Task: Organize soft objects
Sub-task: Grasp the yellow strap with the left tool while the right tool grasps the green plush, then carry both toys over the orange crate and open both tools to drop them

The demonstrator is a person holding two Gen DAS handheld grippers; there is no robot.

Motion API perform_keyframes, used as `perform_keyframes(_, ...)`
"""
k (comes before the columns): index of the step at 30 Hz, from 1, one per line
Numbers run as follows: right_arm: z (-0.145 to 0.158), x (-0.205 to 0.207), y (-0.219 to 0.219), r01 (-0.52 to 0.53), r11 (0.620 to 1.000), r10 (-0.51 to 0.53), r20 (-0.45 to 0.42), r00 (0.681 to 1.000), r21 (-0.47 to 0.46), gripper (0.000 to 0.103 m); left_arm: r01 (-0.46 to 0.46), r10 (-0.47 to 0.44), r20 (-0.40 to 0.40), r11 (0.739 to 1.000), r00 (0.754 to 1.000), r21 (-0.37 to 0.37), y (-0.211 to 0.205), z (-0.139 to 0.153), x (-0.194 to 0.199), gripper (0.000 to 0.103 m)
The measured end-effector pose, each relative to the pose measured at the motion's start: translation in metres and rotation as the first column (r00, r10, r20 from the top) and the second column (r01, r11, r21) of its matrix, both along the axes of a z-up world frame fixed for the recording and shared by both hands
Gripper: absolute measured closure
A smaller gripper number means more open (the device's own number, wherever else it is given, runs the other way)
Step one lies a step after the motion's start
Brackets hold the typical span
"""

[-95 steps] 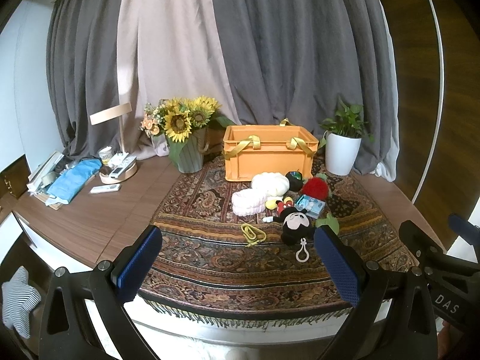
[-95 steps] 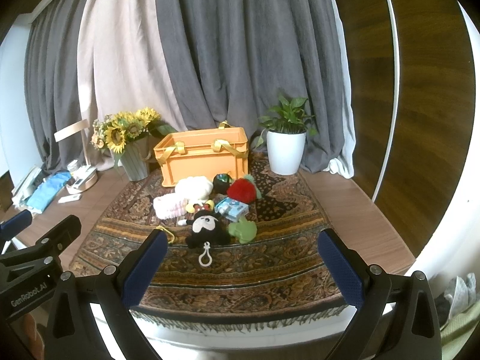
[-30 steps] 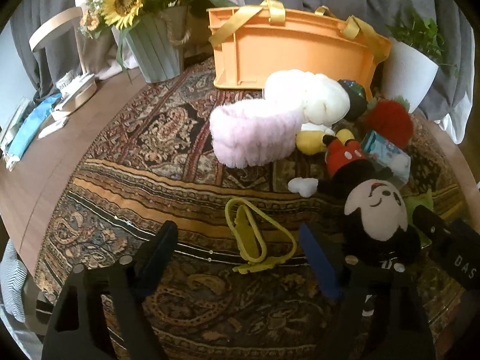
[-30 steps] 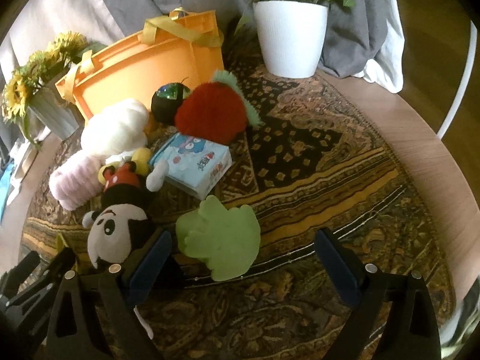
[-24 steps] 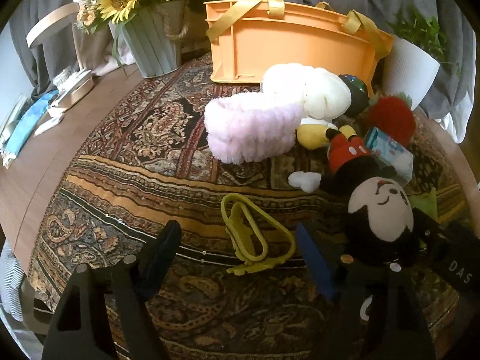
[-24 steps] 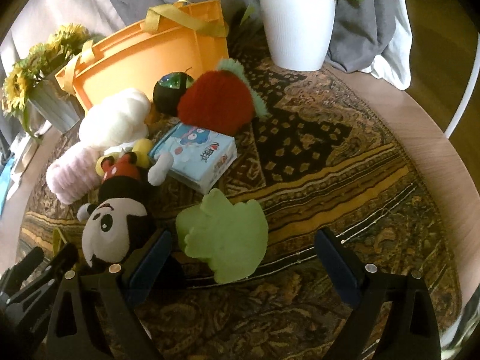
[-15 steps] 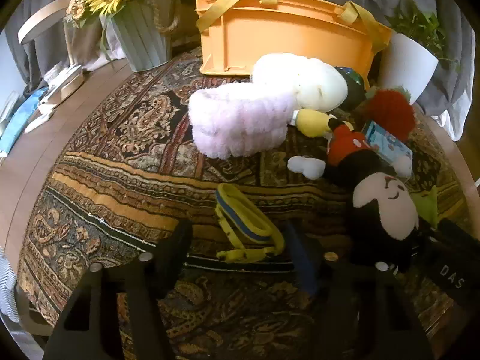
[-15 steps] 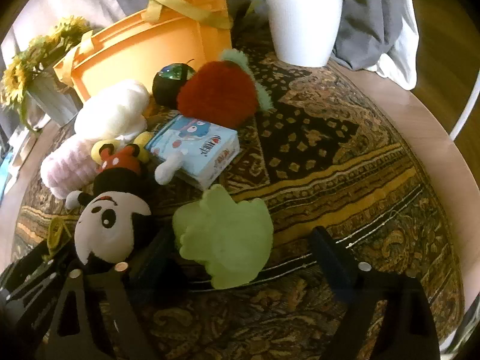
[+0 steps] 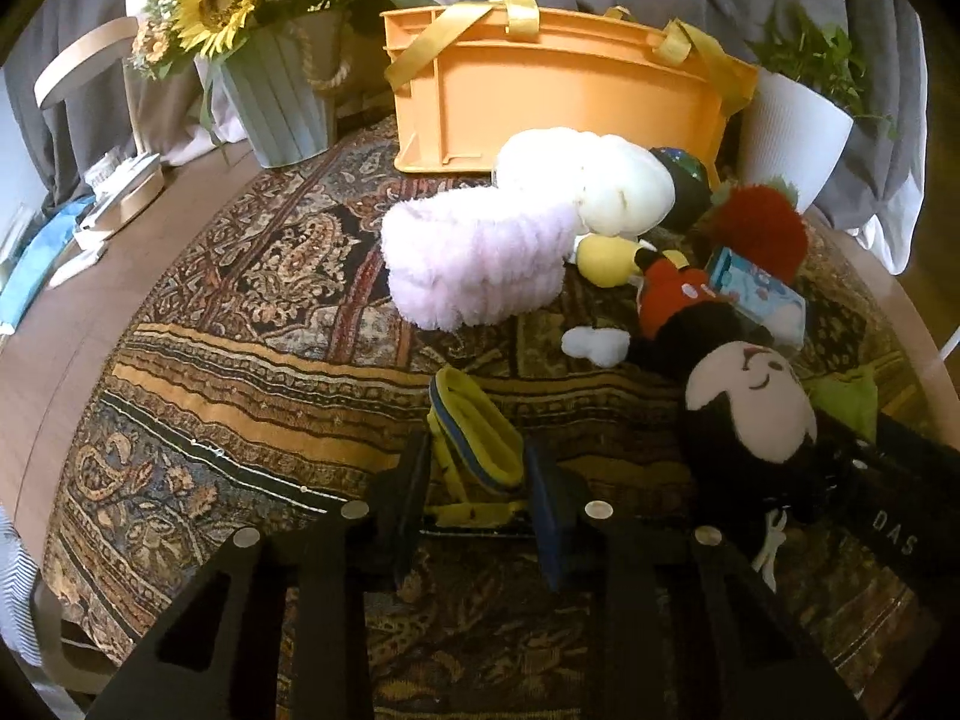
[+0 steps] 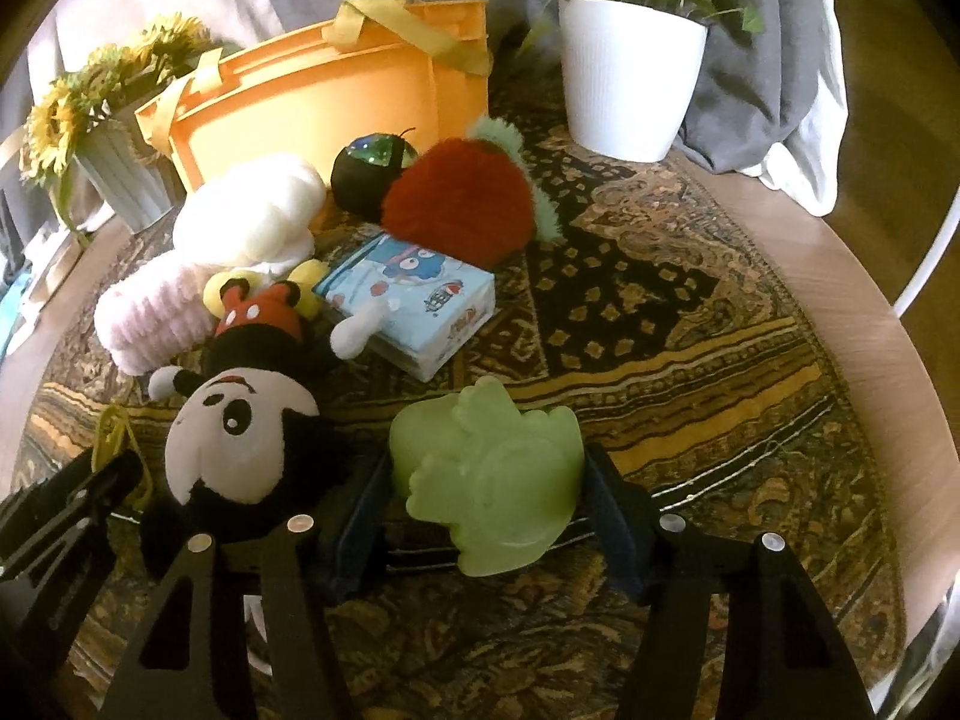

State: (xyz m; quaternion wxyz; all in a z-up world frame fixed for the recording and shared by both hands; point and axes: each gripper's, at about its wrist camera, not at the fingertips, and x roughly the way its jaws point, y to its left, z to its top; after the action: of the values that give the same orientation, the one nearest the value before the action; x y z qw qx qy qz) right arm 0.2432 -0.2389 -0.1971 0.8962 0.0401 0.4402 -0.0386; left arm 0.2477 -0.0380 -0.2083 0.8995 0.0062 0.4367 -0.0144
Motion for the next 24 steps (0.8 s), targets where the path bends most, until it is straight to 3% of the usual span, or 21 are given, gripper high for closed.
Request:
perform_keyframes(12, 0.043, -0.009, 0.001, -0.004, 1.000, 0.003, 0.091, 0.996, 0.015, 0.039, 0.025, -0.022, 0.104, 0.999, 0.994, -0.024, 0.000, 0.043, -0.008, 0.071)
perform_keyframes(24, 0.095, -0.007, 0.020, -0.052, 0.999, 0.047, 0.206, 0.977, 0.017, 0.039, 0.081, -0.071, 0.235, 0.996, 0.969, -0.031, 0.011, 0.103, -0.003, 0.071)
